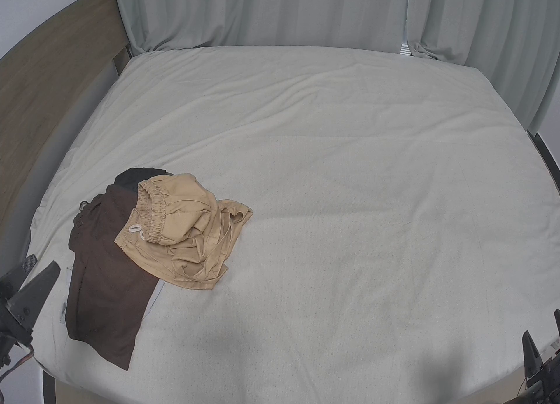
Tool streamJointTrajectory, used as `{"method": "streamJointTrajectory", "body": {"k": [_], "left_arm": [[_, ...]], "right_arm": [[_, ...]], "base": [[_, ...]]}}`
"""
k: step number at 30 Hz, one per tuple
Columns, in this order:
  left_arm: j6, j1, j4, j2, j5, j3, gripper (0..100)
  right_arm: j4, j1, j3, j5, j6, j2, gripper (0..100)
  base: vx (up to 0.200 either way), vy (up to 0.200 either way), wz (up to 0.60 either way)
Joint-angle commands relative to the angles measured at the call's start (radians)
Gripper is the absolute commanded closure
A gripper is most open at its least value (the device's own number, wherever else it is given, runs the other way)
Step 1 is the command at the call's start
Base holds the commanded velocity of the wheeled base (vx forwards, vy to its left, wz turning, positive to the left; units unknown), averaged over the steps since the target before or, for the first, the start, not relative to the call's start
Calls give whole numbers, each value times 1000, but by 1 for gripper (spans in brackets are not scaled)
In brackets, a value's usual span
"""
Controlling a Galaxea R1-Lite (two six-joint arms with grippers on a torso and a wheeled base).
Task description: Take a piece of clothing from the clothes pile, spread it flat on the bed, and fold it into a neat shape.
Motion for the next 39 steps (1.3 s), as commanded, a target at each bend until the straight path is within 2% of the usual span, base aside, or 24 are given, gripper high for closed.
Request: {"method": "streamJointTrajectory", "body": {"k": [1, 7, 16, 18, 22, 31, 39], "left_arm": [[-19, 13, -108, 206, -37, 1, 0], [-20, 13, -180, 304, -44, -19, 0], [-23, 111, -183, 405, -175, -67, 0], [-22, 167, -184, 453, -242, -93, 0], [-16, 227, -186, 525, -316, -122, 0], [-14, 233, -200, 645, -354, -177, 0], [-11, 246, -333, 786, -394, -204, 0]], "right_arm": [[0, 0, 16, 1, -1, -12, 0], [0, 0, 16, 1, 0, -12, 0], [0, 0, 16, 1, -1, -12, 0], [0, 0, 16, 1, -1, -12, 0], [0, 0, 16, 1, -1, -12, 0], [0, 0, 16, 1, -1, -12, 0], [0, 0, 16, 1, -1, -12, 0]], "base": [[0, 0, 0], [0, 0, 0], [0, 0, 0], [0, 0, 0], [0, 0, 0], [0, 0, 0], [0, 0, 0]]}}
